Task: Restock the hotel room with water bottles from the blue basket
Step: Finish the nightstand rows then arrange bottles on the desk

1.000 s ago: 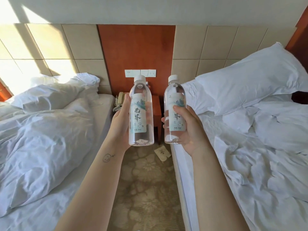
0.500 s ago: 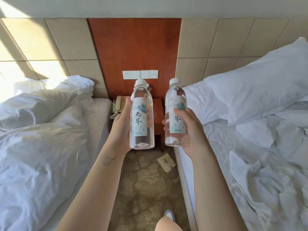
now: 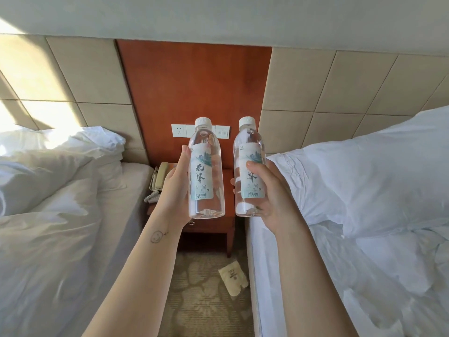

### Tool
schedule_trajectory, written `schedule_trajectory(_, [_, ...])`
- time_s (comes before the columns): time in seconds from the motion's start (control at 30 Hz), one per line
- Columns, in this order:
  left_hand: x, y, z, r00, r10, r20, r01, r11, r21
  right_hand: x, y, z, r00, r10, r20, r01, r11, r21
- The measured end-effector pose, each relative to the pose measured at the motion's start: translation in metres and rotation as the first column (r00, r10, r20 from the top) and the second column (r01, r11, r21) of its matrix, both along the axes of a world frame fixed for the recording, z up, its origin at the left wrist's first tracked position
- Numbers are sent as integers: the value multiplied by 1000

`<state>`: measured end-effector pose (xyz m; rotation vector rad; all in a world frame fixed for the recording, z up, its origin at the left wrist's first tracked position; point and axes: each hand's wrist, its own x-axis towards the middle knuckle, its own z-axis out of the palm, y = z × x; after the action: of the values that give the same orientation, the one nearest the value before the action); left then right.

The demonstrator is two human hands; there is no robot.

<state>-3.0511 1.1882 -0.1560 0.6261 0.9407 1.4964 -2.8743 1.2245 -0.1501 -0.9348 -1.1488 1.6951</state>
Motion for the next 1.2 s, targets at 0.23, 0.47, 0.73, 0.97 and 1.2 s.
schedule_trajectory(0.23, [5, 71, -7, 996, 85, -21, -86, 996, -26, -2, 81, -2, 1000, 28, 10, -28, 999, 16])
schedule_trajectory(0.47, [-13, 129, -15, 994, 109, -7, -109, 993, -40, -21, 143, -10, 998, 57, 41, -58, 998, 14])
schedule_trajectory(0.73, [-49, 218, -21, 990, 106, -97, -113, 991, -73, -60, 222, -19, 999, 39, 36, -39, 999, -3])
schedule_trajectory(0.97, [-96, 324, -24, 994, 22, -107, -33, 994, -105, -110, 309, -30, 998, -61, -9, 60, 997, -41])
schedule_trajectory(1.2, [-145, 409, -39, 985, -53, -167, 18, 979, -204, -163, 384, -42, 991, -131, 31, 133, 987, -88])
